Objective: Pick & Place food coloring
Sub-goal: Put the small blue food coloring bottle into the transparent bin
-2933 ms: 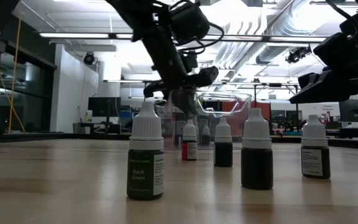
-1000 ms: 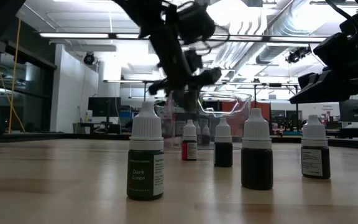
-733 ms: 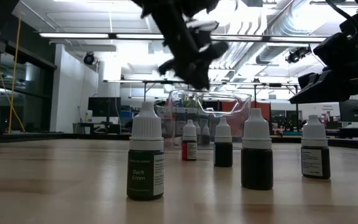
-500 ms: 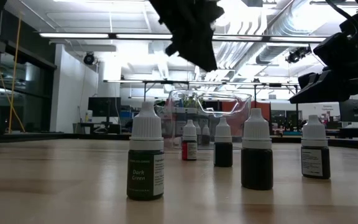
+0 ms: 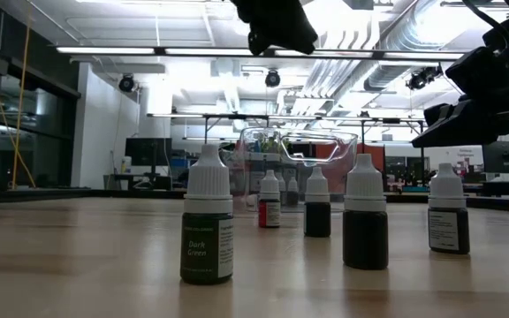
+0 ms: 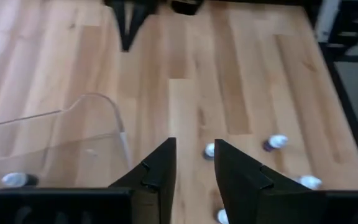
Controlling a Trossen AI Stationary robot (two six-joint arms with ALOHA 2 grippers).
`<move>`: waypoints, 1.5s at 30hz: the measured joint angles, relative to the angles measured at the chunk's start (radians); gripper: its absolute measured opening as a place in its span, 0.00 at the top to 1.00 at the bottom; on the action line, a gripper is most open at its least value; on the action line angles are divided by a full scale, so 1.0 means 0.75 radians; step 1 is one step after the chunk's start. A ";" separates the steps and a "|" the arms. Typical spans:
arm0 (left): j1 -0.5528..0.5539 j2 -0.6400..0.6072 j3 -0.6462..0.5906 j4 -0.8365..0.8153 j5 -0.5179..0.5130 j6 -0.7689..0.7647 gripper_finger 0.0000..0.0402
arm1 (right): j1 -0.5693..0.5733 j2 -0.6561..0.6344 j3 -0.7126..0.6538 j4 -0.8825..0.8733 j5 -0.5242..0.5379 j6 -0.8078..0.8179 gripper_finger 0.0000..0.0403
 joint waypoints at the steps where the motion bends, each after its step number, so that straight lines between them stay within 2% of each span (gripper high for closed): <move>1: -0.003 0.000 0.000 0.000 0.020 0.017 0.72 | 0.000 0.000 0.000 0.000 0.000 0.000 1.00; 4: -0.024 0.000 -0.007 0.005 0.050 0.082 0.64 | 0.000 0.000 0.000 -0.001 0.000 0.000 1.00; 9: -0.074 0.000 -0.118 0.126 0.040 0.095 0.47 | 0.000 0.000 0.000 -0.001 0.000 0.000 1.00; 12: -0.104 0.000 -0.172 0.182 0.075 0.127 0.42 | 0.000 0.000 0.000 -0.001 0.000 0.000 1.00; 20: -0.155 0.114 -0.192 0.253 0.086 0.142 0.43 | 0.000 0.000 0.000 -0.001 0.000 0.000 1.00; 27: -0.155 0.218 -0.192 0.376 0.093 0.138 0.43 | 0.000 0.000 0.000 0.000 0.000 0.000 1.00; 39: -0.155 0.341 -0.190 0.439 0.094 0.131 0.43 | 0.000 0.000 0.000 0.001 0.000 0.000 1.00; 45: -0.154 0.381 -0.190 0.472 0.029 0.126 0.43 | -0.001 0.000 0.000 0.002 0.000 0.000 1.00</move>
